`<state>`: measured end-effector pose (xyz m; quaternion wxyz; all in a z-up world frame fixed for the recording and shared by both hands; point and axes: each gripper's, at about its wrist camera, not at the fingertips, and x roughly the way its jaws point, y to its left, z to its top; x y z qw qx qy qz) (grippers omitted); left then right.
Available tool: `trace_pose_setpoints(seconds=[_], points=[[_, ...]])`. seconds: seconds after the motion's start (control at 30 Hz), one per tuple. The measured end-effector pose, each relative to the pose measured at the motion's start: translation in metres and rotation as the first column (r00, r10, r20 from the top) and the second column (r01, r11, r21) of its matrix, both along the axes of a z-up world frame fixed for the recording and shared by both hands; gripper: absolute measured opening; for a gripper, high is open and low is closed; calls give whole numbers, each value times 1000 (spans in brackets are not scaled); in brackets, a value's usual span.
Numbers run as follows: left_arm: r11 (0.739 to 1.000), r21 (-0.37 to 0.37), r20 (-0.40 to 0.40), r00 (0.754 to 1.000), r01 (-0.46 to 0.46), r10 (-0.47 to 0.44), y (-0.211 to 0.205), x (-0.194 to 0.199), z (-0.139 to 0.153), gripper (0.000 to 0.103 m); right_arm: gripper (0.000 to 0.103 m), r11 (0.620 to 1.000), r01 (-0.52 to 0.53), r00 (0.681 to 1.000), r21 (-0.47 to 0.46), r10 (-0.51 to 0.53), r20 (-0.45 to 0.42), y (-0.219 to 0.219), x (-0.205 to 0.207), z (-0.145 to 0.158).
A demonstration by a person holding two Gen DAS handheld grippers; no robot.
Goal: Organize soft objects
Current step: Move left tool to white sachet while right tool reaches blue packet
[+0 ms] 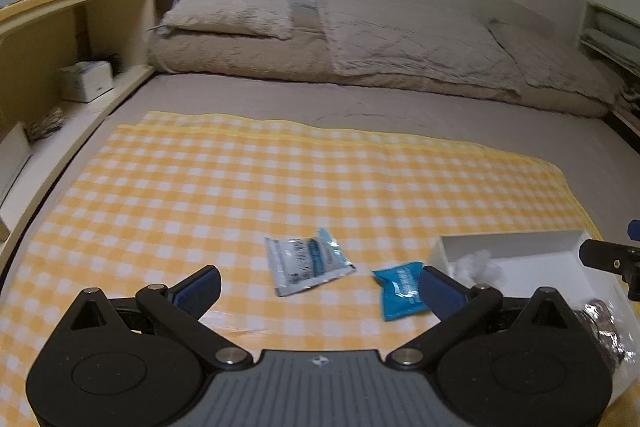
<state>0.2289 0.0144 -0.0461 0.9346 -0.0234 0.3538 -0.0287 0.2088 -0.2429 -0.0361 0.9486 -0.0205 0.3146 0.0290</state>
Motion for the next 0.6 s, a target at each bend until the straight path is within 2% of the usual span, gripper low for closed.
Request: trace_pose_setpoints(seconds=[0.17, 0.3, 0.47, 0.5, 0.57, 0.6], points=[[999, -10, -25, 999, -41, 40, 17, 14, -2, 103, 103, 999, -41, 999, 12, 41, 19, 27, 12, 2], [996, 14, -17, 996, -83, 83, 25, 32, 0, 103, 103, 997, -79, 996, 9, 79, 28, 45, 22, 0], [994, -49, -33, 995, -99, 97, 25, 62, -9, 103, 102, 992, -105, 994, -77, 107, 33, 65, 36, -6], [994, -61, -38, 995, -93, 91, 23, 67, -14, 103, 101, 988, -114, 993, -105, 117, 32, 70, 39, -8], [995, -65, -54, 996, -79, 76, 18, 76, -22, 103, 86, 976, -150, 988, -155, 155, 22, 78, 45, -14], [996, -63, -66, 996, -69, 65, 14, 82, -27, 103, 85, 968, -169, 985, -183, 174, 10, 82, 48, -17]])
